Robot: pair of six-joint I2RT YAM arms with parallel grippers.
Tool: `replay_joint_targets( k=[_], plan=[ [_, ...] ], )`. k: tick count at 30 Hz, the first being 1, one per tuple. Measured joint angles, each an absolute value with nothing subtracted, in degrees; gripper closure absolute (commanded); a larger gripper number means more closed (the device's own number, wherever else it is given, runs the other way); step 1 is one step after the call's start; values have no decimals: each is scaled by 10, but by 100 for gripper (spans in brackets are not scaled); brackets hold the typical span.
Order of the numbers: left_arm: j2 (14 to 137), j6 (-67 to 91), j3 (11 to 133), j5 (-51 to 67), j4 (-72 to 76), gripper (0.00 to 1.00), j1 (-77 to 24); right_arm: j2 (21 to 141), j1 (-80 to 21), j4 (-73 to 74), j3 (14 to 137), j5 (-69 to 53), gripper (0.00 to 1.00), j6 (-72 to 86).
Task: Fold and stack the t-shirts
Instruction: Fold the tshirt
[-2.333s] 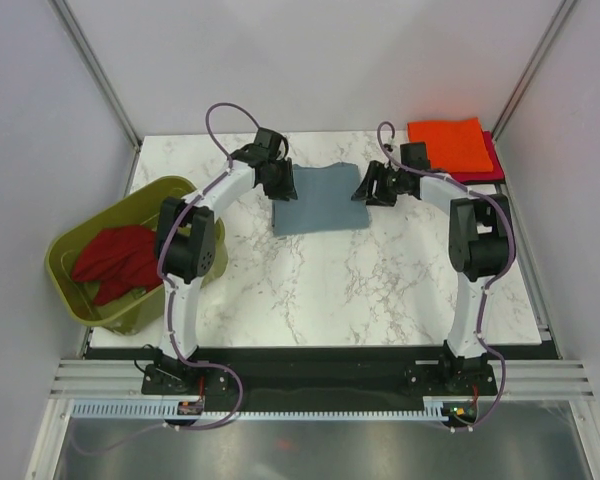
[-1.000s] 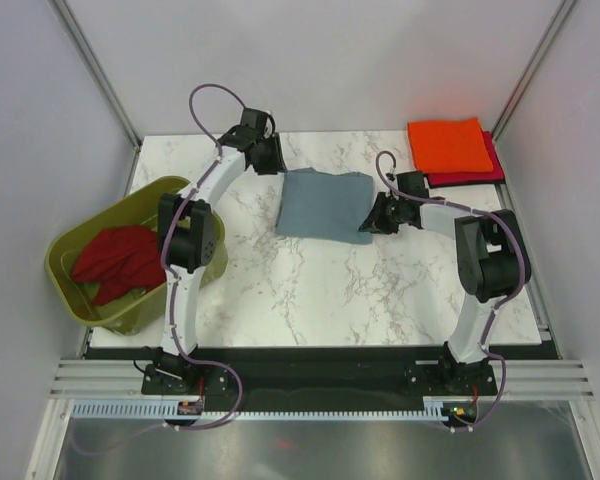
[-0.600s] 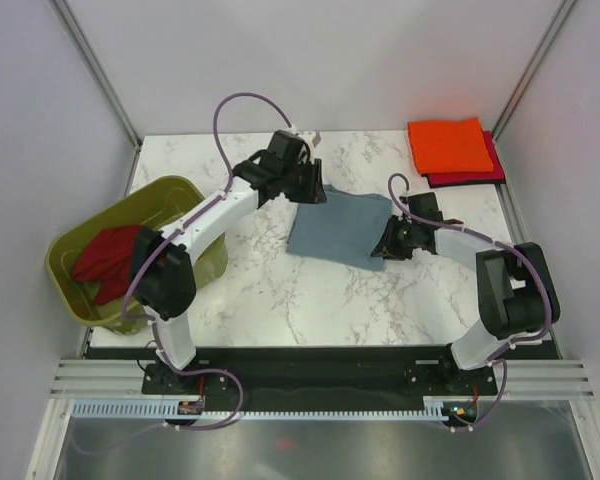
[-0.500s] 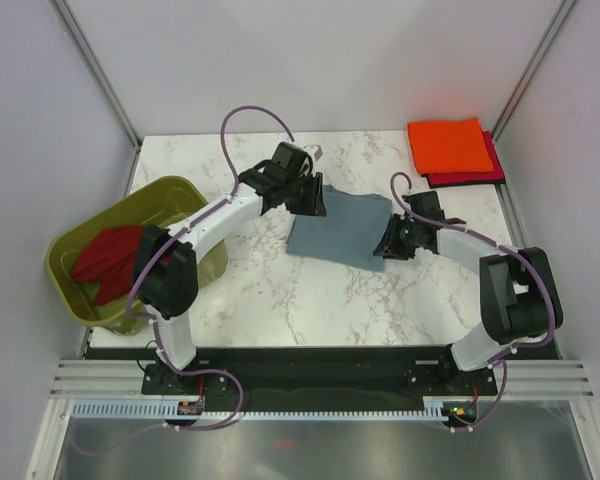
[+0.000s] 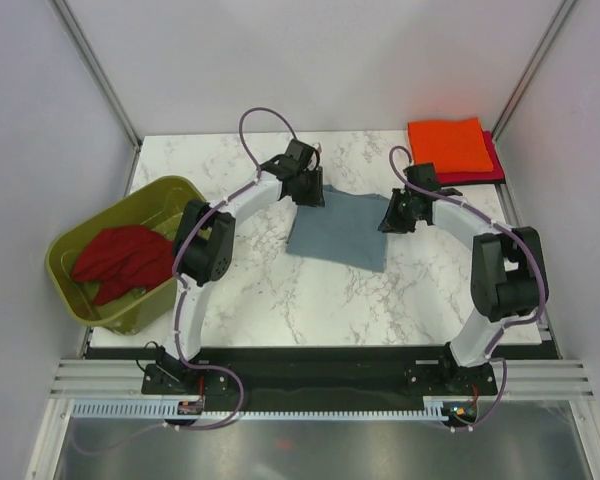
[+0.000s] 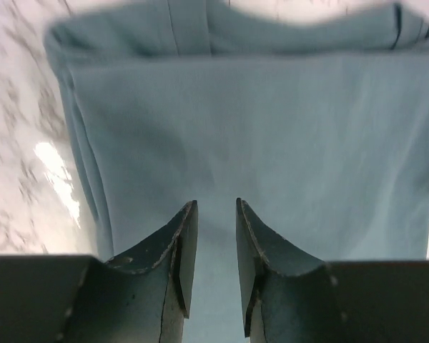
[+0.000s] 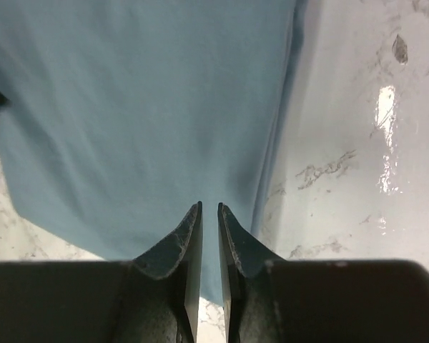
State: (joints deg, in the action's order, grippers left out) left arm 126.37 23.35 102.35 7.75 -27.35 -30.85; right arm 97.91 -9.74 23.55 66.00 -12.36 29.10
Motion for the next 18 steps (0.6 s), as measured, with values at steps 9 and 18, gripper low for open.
replay_joint_targets(
  k=[9, 18],
  plan=[
    [1358, 234, 1146, 43, -261, 66, -272, 1027, -91, 216, 616, -117, 78, 276],
    [1375, 233, 1190, 49, -287, 65, -265, 984, -91, 223, 616, -110, 73, 272]
  ],
)
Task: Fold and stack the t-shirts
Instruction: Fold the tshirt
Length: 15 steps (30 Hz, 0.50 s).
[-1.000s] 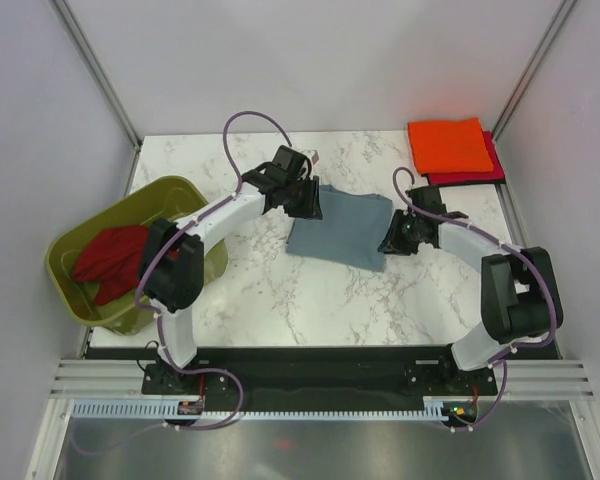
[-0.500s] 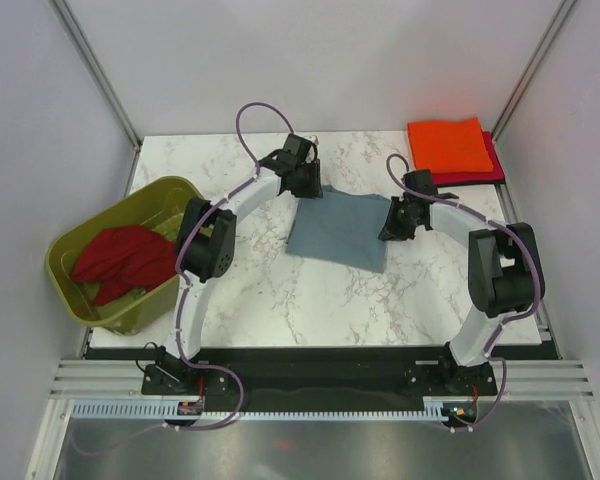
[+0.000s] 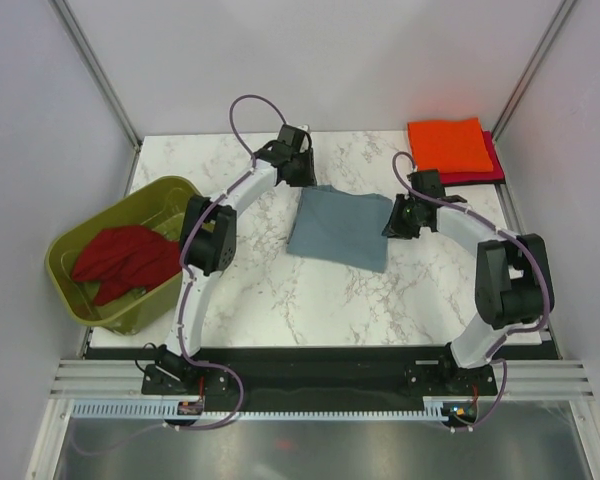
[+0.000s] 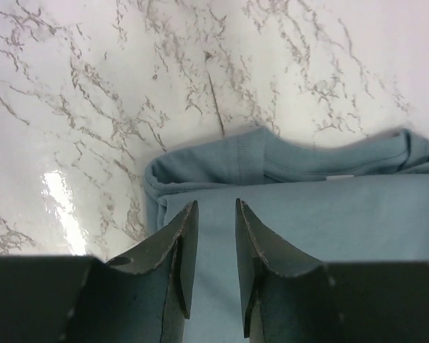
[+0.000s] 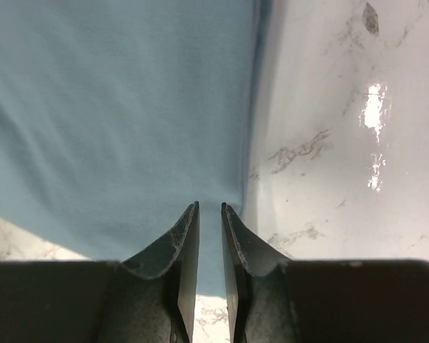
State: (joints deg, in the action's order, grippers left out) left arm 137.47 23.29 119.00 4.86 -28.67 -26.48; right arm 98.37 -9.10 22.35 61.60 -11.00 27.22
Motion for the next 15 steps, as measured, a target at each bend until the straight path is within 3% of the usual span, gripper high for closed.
replay_joint_targets(
  k=[7, 15],
  plan=[
    [1304, 230, 1170, 69, -308, 64, -265, 914, -90, 220, 583, -135, 72, 273],
    [1105, 230, 978, 95, -302, 63, -303, 912, -90, 191, 495, -169, 72, 276]
  ],
)
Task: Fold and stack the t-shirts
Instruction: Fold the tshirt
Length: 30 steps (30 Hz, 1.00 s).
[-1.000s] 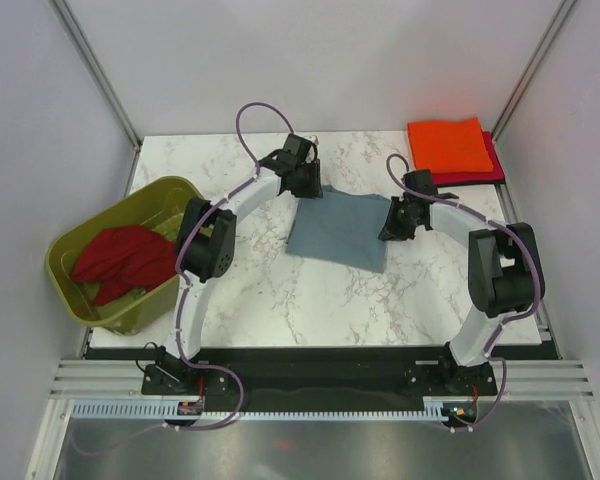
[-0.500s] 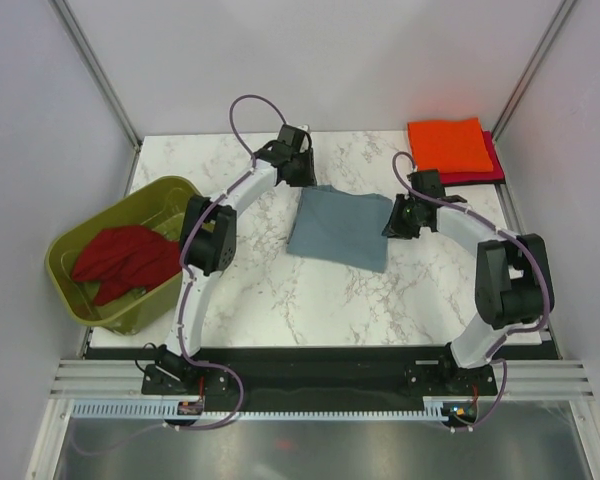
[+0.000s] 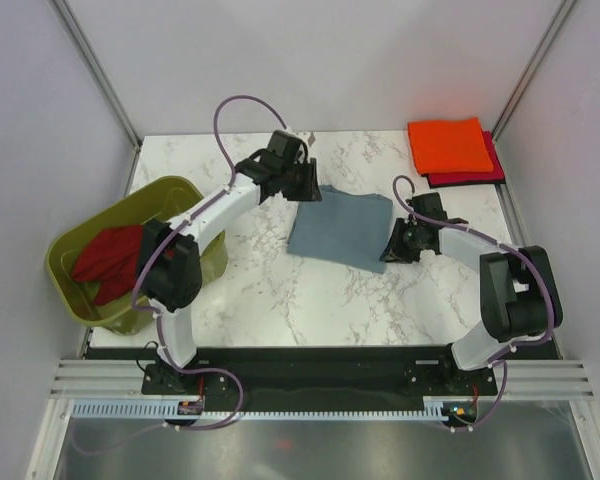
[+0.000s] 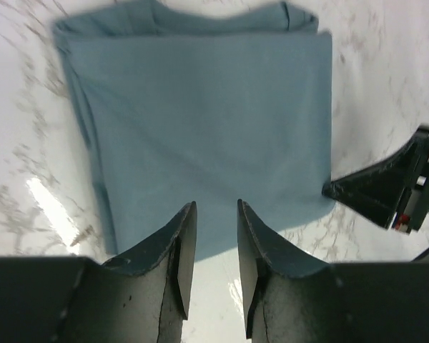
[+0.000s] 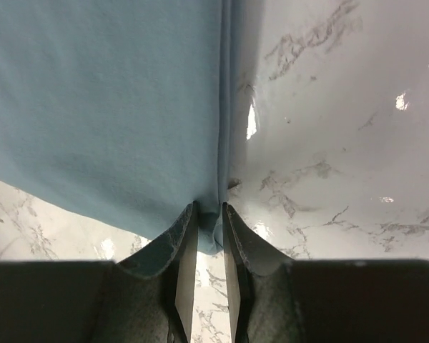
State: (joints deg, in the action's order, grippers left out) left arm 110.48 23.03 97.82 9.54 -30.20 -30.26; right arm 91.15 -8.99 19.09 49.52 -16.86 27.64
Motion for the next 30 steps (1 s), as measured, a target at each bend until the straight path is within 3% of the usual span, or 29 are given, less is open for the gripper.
replay_joint_targets(
  k=[7, 10, 11, 18, 22, 30],
  plan=[
    [1134, 245, 855, 61, -300, 64, -361, 922, -89, 180, 487, -164, 71, 272],
    [1159, 258, 816, 45, -305, 65, -353, 919, -87, 185, 490, -160, 63, 272],
    [1158, 261, 816, 47, -303, 65, -349, 918, -85, 190, 496, -158, 56, 271],
    [1148, 265, 817, 32, -307, 64, -341, 951, -71, 183, 606, -130, 42, 247],
    [1105, 255, 837, 43, -344, 63, -341, 1008, -65, 165, 658, -121, 35, 226],
    [940, 213, 905, 78, -366, 60, -339, 1083, -62, 114, 667, -129, 33, 225]
  ],
)
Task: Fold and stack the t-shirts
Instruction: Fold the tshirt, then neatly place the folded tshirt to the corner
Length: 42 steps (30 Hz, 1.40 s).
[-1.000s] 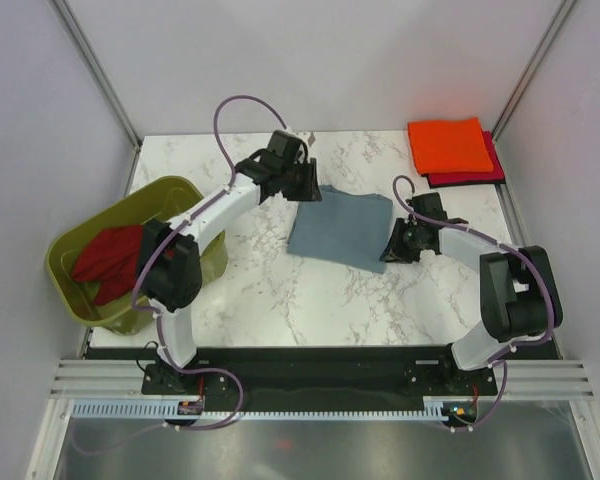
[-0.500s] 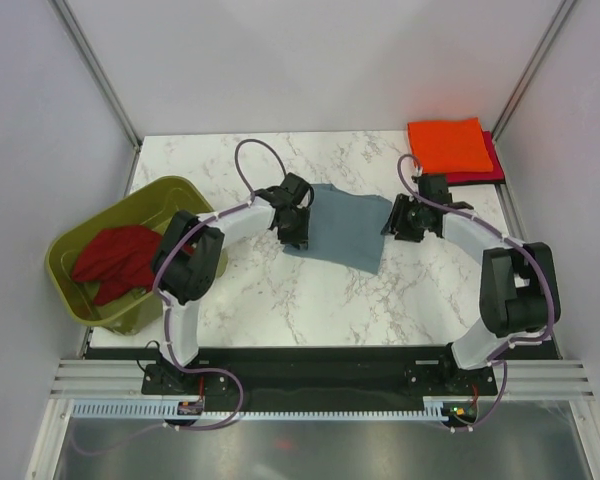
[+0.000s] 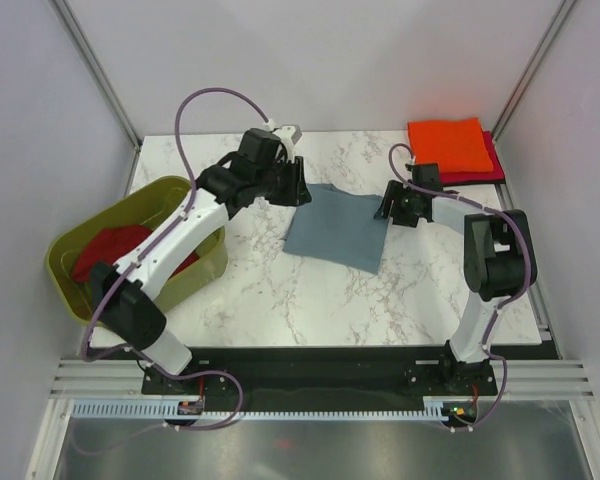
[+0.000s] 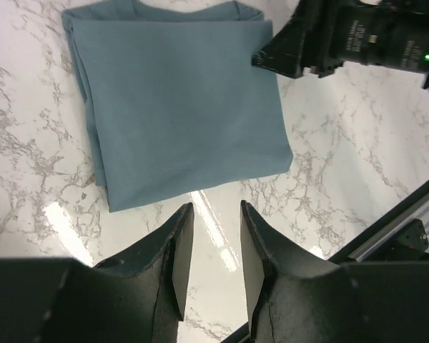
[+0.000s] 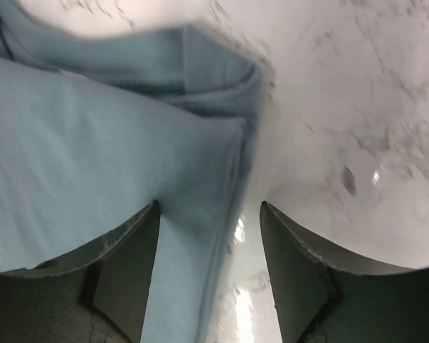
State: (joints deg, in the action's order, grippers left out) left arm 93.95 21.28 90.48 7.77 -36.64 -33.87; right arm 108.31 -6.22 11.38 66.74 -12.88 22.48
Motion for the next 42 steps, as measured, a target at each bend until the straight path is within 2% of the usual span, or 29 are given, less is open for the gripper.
replay_joint_targets(
  k=[6, 9, 12, 15, 16, 18, 19, 20, 31, 42],
  plan=[
    [867, 193, 871, 81, -377, 60, -335, 1106, -65, 69, 679, -128, 35, 227],
    [864, 190, 839, 81, -383, 60, -335, 1112, -67, 59, 682, -120, 40, 225],
    [863, 189, 803, 80, -383, 61, -335, 1123, -70, 55, 693, -117, 50, 222],
    [860, 188, 771, 80, -376, 61, -335, 1138, -73, 51, 708, -114, 62, 218],
    [858, 187, 761, 79, -376, 61, -335, 1143, -75, 53, 714, -112, 72, 216],
    [853, 184, 746, 76, -375, 61, -335, 1150, -79, 60, 725, -106, 84, 209],
    [849, 183, 740, 75, -374, 61, -335, 1153, -81, 64, 730, -104, 95, 206],
    [845, 181, 734, 74, -373, 61, -335, 1153, -83, 71, 736, -100, 100, 201],
    [808, 171, 706, 61, -352, 61, -335, 1153, -92, 173, 840, 1, 100, 126],
    [810, 170, 705, 67, -347, 61, -335, 1121, -91, 211, 882, 116, 100, 48]
  ],
)
